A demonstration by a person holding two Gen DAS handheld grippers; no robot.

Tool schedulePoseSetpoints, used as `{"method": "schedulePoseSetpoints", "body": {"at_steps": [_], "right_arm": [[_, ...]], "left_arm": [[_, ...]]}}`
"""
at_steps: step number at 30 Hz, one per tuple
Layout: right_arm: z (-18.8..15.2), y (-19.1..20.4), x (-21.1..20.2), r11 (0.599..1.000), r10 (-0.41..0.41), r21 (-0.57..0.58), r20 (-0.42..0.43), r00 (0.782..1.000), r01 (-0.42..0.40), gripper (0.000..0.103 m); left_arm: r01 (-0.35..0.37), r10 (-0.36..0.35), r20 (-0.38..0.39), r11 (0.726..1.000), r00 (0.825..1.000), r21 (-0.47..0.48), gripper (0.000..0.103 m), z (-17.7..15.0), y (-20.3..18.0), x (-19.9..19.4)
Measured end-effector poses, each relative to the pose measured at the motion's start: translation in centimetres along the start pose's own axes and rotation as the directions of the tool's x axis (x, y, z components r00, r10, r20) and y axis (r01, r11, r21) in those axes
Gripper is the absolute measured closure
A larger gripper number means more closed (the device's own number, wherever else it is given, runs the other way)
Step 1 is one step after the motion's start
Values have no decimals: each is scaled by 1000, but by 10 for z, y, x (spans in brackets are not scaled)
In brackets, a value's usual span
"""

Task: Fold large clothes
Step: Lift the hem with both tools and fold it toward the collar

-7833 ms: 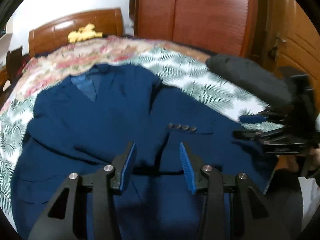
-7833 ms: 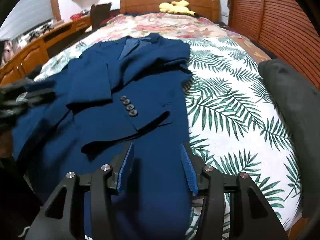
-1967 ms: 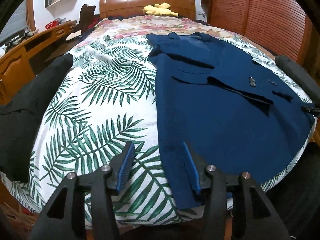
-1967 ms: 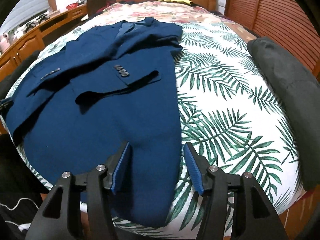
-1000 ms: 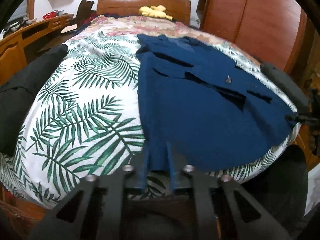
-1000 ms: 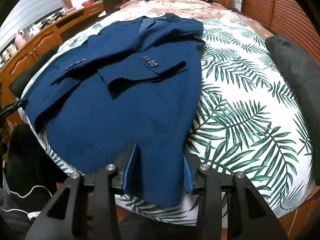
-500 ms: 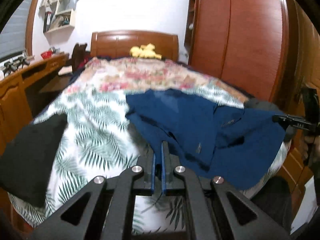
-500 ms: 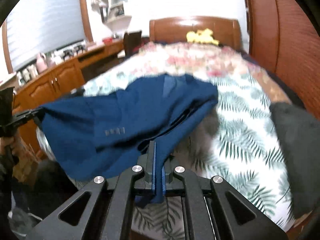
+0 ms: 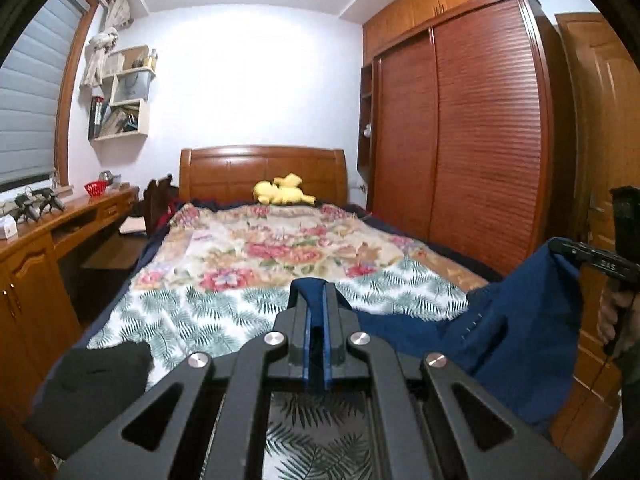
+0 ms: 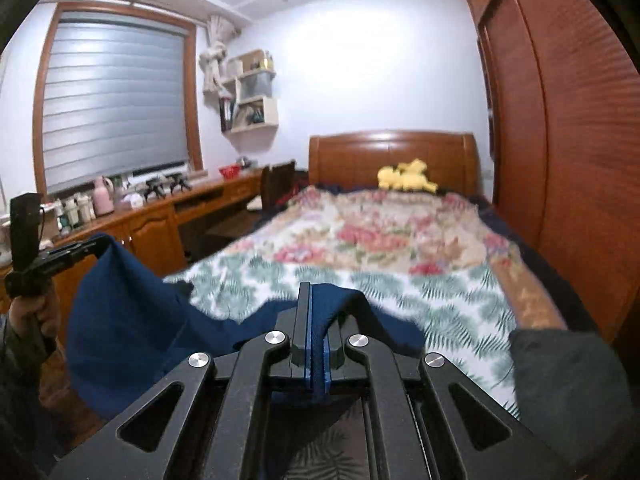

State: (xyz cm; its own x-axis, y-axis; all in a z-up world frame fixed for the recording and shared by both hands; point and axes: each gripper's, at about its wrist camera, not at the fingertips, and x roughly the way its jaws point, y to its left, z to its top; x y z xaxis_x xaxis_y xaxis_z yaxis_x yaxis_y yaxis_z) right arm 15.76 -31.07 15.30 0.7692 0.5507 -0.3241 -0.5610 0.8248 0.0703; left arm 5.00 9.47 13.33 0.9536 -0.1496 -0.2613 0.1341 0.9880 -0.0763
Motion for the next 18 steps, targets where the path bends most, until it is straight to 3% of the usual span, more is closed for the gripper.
{"method": "schedulePoseSetpoints", "body": {"at_steps": [10,14,18], "right_arm": [[42,13,-78,998,10,-62,141,990,-1,102],[42,11,-90,998,-2,-69,153,988,13,102],[27,1,-74,998,-27,-57,96,995,33,102]], "left_arm": [[-1,-3,142,1000,990,28,102,44,-7,-67],[-14,9,130,999,992,40,102,43,-8,-69],[-42,39,69,998,997,48,101,29,-10,-39]]}}
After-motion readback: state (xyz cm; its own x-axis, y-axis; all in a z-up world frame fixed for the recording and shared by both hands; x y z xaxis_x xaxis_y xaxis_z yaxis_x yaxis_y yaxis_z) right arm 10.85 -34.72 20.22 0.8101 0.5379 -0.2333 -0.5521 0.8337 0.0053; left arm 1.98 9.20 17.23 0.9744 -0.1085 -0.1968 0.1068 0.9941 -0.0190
